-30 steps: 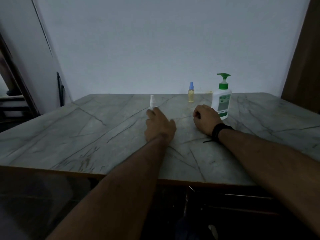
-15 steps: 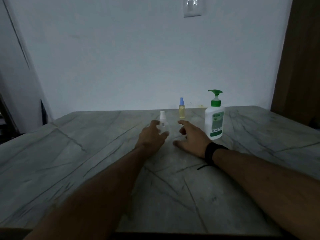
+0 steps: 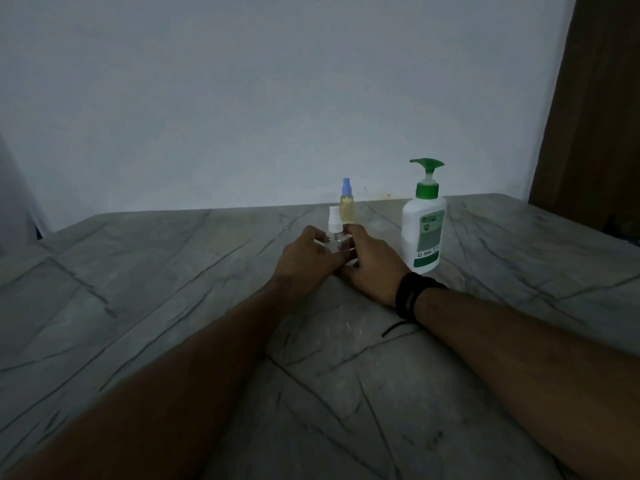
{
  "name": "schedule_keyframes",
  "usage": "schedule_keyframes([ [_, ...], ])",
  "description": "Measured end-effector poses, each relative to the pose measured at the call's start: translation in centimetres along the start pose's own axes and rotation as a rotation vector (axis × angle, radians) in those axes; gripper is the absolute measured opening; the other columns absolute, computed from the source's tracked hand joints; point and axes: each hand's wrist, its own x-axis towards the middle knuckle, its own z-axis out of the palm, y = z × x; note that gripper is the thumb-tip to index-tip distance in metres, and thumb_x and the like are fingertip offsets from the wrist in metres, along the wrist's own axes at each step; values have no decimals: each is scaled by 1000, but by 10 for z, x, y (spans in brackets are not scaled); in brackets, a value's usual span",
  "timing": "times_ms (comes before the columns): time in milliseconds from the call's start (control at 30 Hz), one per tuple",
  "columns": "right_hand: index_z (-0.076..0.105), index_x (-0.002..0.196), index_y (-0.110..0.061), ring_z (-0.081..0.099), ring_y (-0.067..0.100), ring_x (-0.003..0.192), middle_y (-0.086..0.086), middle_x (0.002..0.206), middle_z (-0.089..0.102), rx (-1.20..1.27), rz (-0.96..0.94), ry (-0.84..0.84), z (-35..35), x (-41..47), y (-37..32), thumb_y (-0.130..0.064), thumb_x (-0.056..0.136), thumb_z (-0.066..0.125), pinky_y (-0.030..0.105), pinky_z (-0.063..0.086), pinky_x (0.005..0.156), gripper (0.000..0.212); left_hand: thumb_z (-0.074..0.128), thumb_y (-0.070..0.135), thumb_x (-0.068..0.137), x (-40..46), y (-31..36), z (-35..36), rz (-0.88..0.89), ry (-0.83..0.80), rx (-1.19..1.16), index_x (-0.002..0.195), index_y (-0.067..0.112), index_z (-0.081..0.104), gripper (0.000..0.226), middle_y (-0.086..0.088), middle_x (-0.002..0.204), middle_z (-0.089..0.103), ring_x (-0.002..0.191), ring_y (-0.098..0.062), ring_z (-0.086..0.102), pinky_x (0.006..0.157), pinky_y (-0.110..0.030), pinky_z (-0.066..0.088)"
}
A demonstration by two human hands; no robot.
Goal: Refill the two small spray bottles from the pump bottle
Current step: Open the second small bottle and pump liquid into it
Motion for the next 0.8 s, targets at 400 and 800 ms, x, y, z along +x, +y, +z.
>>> schedule_keyframes([
  [400, 38, 145, -20, 63, 13, 97, -4, 113, 63, 25, -13, -31, -1, -2, 3, -41, 89, 69, 35, 53, 90, 67, 51, 16, 99, -6, 6, 3, 164, 23, -434, 125, 18, 59, 27, 10, 103, 66, 85, 10, 60, 70, -11, 46],
  [800, 47, 128, -17, 63, 13, 95, -5, 111, 64, 11, 19, -63, -4, -4, 0, -40, 91, 67, 35, 52, 87, 48, 78, 30, 79, -3, 14, 2, 90, 157, -445, 114, 20, 61, 40, 6, 88, 67, 78, -4, 63, 69, -18, 52],
])
